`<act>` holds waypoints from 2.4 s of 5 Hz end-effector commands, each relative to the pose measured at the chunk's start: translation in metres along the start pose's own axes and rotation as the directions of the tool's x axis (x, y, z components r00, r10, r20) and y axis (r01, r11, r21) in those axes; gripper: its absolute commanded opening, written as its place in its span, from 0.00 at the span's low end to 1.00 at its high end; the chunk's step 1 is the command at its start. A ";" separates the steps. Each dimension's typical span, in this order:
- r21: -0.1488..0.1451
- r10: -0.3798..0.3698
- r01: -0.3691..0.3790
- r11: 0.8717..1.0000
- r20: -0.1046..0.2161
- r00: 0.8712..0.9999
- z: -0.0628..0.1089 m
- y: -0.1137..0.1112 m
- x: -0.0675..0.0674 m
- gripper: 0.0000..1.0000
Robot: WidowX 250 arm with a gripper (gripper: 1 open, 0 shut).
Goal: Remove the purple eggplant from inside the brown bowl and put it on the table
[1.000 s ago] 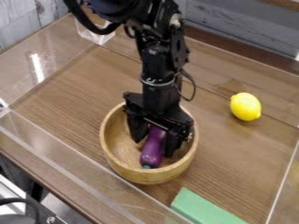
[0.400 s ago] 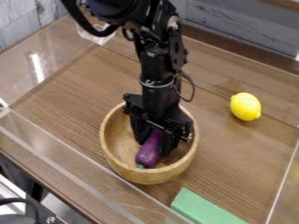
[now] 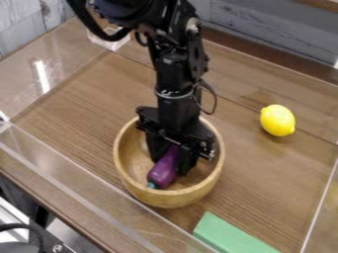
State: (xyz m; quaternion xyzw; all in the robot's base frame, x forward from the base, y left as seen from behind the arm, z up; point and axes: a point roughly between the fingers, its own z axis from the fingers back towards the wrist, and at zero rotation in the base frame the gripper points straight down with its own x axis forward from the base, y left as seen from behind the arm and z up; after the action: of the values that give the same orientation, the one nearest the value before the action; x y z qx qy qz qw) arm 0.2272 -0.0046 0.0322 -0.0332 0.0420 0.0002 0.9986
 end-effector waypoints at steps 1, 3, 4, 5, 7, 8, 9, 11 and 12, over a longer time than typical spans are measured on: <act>-0.003 0.012 -0.012 1.000 0.047 0.999 0.014 0.003 0.007 0.00; -0.008 0.025 -0.025 1.000 0.046 0.999 0.020 0.006 0.005 0.00; -0.011 0.032 -0.032 0.999 0.045 0.998 0.023 0.007 0.004 0.00; -0.015 0.038 -0.038 0.999 0.044 0.998 0.026 0.009 0.003 0.00; -0.022 0.052 -0.051 0.998 0.043 0.998 0.030 0.011 0.001 0.00; -0.026 0.058 -0.057 0.998 0.042 0.997 0.032 0.013 0.000 0.00; -0.029 0.064 -0.063 0.998 0.042 0.997 0.033 0.014 -0.001 0.00; -0.035 0.078 -0.077 0.996 0.040 0.996 0.036 0.017 -0.002 0.00; -0.037 0.085 -0.083 0.996 0.040 0.996 0.037 0.018 -0.002 0.00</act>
State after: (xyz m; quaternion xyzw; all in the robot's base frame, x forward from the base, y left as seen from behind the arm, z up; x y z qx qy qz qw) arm 0.2162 0.0122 0.0511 -0.0516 0.0619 0.0418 0.9959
